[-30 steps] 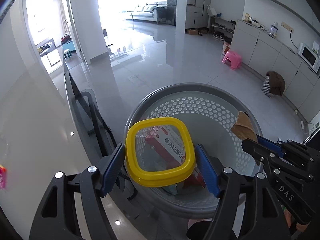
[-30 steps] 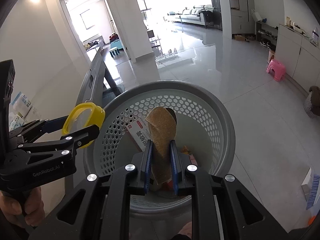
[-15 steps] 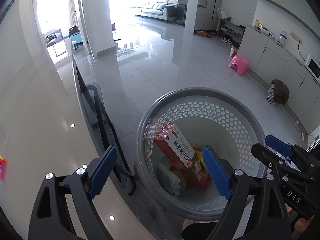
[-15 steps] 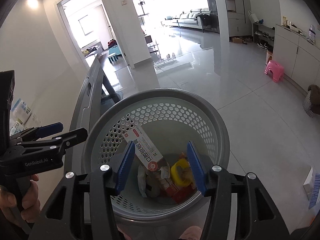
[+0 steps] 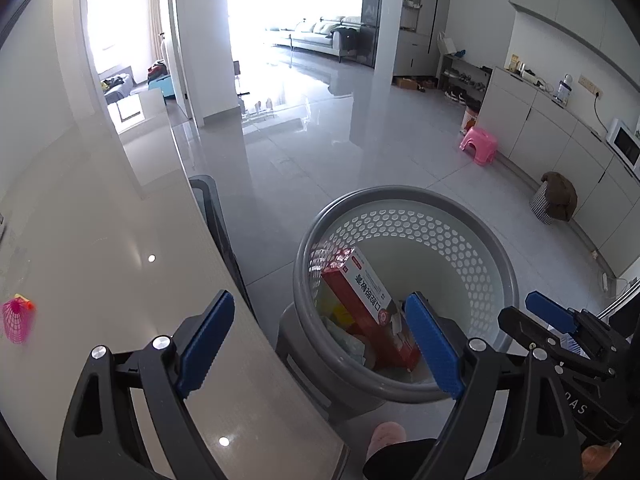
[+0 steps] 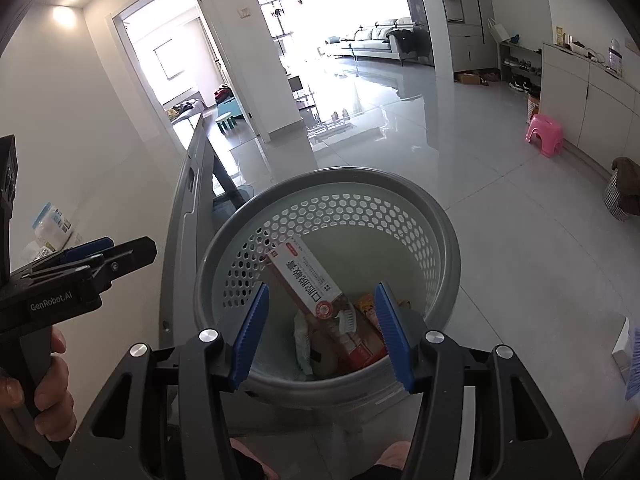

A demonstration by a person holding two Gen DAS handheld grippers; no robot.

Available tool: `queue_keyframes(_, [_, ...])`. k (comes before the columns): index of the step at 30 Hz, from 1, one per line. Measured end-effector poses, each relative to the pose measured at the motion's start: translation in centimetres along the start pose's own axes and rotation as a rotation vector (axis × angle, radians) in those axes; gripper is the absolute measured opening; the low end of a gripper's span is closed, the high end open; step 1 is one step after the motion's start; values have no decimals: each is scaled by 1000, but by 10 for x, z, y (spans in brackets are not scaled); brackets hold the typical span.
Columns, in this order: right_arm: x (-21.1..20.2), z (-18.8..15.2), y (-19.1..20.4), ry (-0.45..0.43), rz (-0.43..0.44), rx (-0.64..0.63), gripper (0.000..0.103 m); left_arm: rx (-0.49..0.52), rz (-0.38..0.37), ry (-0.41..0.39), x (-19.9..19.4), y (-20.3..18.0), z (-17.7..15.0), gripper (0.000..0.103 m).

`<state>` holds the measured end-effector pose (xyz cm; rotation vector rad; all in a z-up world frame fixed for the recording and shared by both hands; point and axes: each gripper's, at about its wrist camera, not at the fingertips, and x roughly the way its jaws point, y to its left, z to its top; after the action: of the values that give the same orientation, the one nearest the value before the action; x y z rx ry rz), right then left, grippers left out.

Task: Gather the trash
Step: 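Move both open tools back over the table toward the pink shuttlecock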

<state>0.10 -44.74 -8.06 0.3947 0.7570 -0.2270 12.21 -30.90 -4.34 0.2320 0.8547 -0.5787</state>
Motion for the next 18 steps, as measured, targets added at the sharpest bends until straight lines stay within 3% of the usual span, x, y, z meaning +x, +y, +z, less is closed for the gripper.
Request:
queue_keyframes(8, [-26,-14,30,-38,6,-36,60,-14,7,-41,-40,16,-20,87])
queue_keyframes(18, [-37,-29,94,-52,82,-123,66,-67,74,-79,-92,77,-55,90])
